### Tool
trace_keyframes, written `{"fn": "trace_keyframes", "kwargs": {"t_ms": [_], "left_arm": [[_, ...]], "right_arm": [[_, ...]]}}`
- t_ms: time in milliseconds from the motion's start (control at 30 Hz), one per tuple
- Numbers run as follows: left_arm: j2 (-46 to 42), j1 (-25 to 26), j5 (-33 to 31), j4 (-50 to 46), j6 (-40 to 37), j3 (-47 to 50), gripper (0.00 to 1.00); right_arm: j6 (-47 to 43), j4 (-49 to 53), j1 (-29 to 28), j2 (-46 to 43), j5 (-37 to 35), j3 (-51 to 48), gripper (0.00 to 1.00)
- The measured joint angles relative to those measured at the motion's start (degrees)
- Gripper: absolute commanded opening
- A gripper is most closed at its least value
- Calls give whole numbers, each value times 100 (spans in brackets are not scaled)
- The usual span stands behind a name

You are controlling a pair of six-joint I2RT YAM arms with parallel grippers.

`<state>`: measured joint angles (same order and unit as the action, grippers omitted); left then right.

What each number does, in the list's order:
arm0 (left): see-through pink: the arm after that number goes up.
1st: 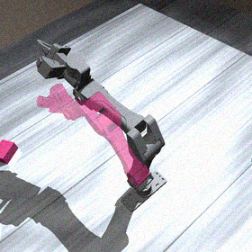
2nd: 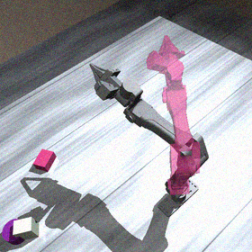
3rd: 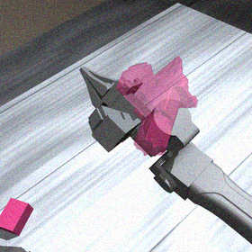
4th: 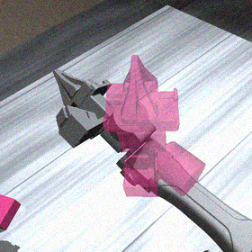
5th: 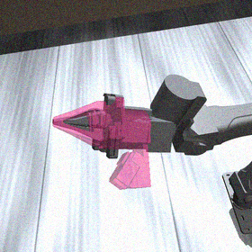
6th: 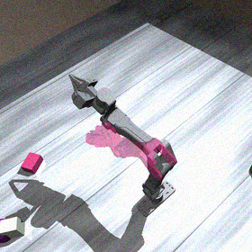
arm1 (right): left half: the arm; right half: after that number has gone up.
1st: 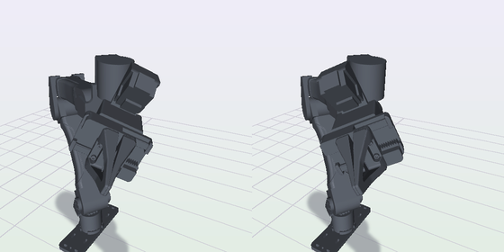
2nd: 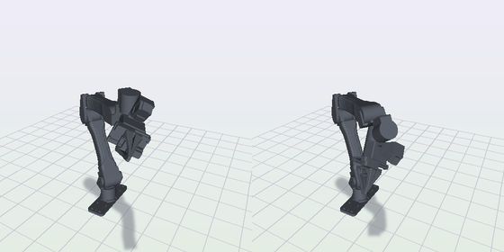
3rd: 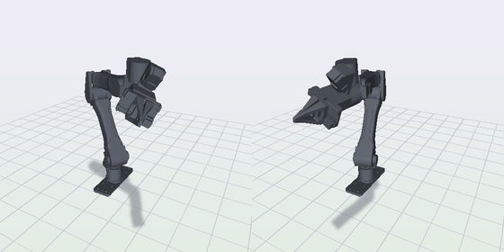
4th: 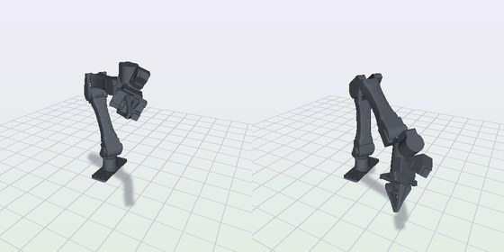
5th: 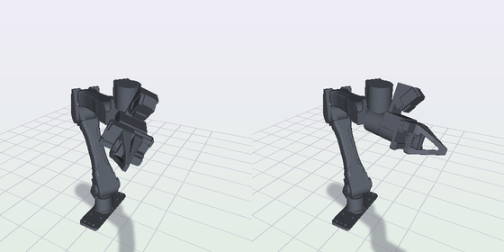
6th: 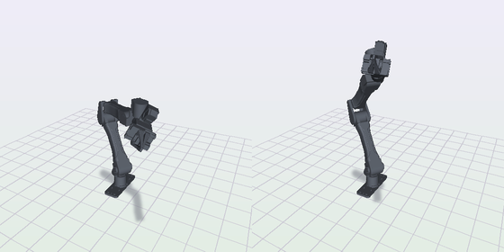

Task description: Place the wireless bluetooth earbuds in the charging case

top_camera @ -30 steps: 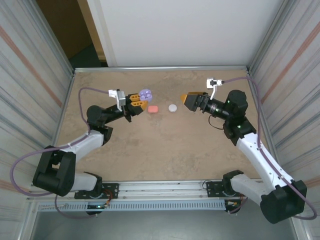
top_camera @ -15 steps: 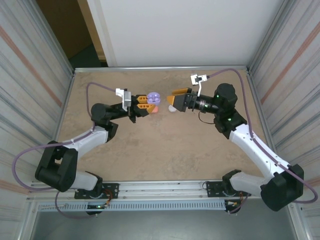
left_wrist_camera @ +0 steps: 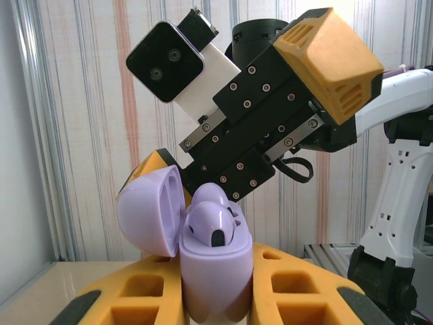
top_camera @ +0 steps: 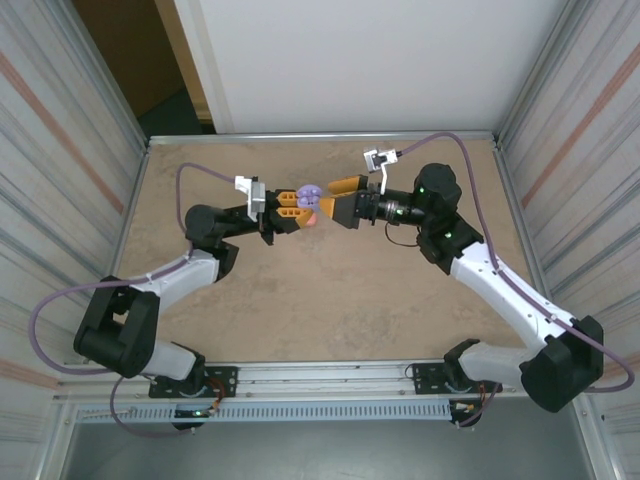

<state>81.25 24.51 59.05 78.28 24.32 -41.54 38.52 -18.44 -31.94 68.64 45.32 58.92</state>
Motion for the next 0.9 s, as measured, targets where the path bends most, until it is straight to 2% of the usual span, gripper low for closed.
{"fn": "trace_keyframes", "kwargs": {"t_ms": [400,900], "left_arm": [[146,0,59,0,4,-68,0],[160,0,107,-2,-2,-138,0]], "right_arm": [[-177,140,-256,225,142,278,99],[-334,267,-289,227,151,400,99]]}}
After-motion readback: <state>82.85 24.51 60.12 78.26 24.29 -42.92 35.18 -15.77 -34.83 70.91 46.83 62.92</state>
